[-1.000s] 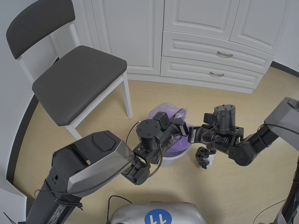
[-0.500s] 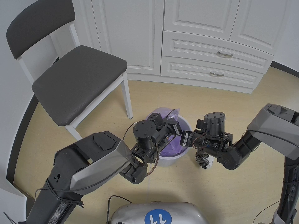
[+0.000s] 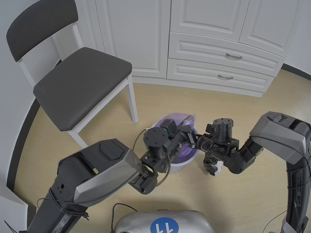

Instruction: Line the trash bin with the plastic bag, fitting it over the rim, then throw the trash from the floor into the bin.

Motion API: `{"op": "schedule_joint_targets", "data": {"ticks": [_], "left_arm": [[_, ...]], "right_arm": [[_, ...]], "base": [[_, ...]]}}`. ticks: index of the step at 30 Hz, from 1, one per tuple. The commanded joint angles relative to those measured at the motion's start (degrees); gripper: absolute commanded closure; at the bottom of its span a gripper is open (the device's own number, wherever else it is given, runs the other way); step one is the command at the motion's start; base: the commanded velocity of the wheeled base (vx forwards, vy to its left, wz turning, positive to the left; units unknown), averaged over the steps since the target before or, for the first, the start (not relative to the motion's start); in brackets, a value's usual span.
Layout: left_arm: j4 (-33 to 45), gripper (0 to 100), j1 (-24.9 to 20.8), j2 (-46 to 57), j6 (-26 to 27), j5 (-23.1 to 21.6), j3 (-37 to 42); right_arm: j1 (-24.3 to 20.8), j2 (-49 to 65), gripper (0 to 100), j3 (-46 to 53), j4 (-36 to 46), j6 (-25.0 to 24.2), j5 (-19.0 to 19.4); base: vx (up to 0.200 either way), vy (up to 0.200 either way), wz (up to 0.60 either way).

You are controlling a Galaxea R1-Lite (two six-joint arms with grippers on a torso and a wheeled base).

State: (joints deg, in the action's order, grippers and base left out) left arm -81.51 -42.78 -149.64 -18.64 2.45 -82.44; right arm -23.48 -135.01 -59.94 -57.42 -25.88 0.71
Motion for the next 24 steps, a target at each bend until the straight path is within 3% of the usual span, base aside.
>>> {"op": "schedule_joint_targets", "data": {"ticks": [1, 8, 12, 24], "left_arm": [[0.2, 100, 0.8, -0.4, 0.0, 0.1, -1.1], [1.6, 100, 2.3, -0.7, 0.0, 0.0, -3.5], [3.4, 100, 3.1, -2.7, -0.1, 0.0, -6.1], [9.2, 100, 6.1, -7.1, -0.2, 0.1, -14.4]], "right_arm": [[2.4, 3.4, 100, 2.3, 0.2, 3.0, 0.8], [2.9, 5.7, 100, 5.4, 0.4, 7.5, 1.1], [3.5, 7.1, 100, 6.2, 4.3, 10.6, 1.2], [8.9, 7.7, 100, 6.3, 9.5, 18.9, 1.2]], "base": [[0.0, 0.0, 0.0], [0.0, 0.0, 0.0], [0.0, 0.0, 0.0], [0.0, 0.0, 0.0]]}}
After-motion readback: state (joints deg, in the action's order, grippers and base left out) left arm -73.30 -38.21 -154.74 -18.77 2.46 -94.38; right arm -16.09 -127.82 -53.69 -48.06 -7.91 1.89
